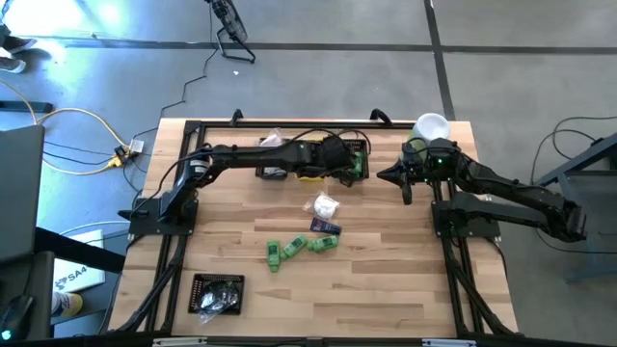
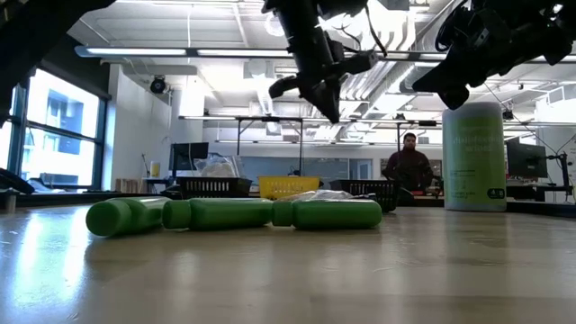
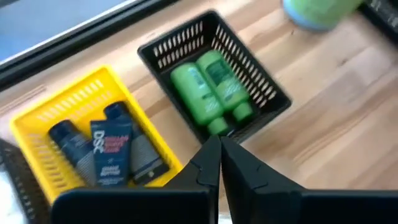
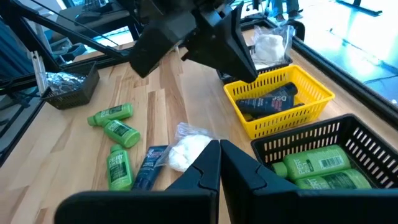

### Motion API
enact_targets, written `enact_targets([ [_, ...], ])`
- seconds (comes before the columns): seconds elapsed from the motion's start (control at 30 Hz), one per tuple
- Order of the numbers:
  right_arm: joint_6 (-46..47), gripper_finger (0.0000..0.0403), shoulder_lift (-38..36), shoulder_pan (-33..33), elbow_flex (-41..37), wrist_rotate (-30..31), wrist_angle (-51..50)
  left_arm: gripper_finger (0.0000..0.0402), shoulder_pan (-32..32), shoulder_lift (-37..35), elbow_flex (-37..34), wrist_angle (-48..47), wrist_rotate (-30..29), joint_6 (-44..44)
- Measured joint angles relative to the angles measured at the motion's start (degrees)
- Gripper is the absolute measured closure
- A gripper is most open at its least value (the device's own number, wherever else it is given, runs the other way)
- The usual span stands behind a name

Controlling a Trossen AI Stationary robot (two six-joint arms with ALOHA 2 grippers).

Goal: Pick & Place Travel size toiletries
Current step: Put the cotton pack into the top left black bin

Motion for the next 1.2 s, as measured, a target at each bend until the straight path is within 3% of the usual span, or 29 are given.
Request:
enact_targets([
  [0.63, -1.21, 0.0401, -0.02, -0.02, 0.00, 4.03, -0.73, 0.0401, -1.90, -0.16, -0.11, 7.46, 3.49, 10.25],
  [0.93, -1.61, 0.0401, -0.02, -0.02, 0.00, 10.70, -0.71, 0.0401, -3.00, -1.22, -0.20, 10.63, 7.89, 17.58],
  [1.07, -1.50, 0.0401, -0.02, -0.02, 0.00, 13.83, -0.67, 0.0401, -3.38, -2.03, -5.46, 16.92, 10.88, 18.54],
  [1.2, 0.13, 0.0401, 0.01, 0.00, 0.00, 14.04, -0.62, 0.0401, -3.28, -6.49, -15.01, 24.72, 12.58, 17.01],
])
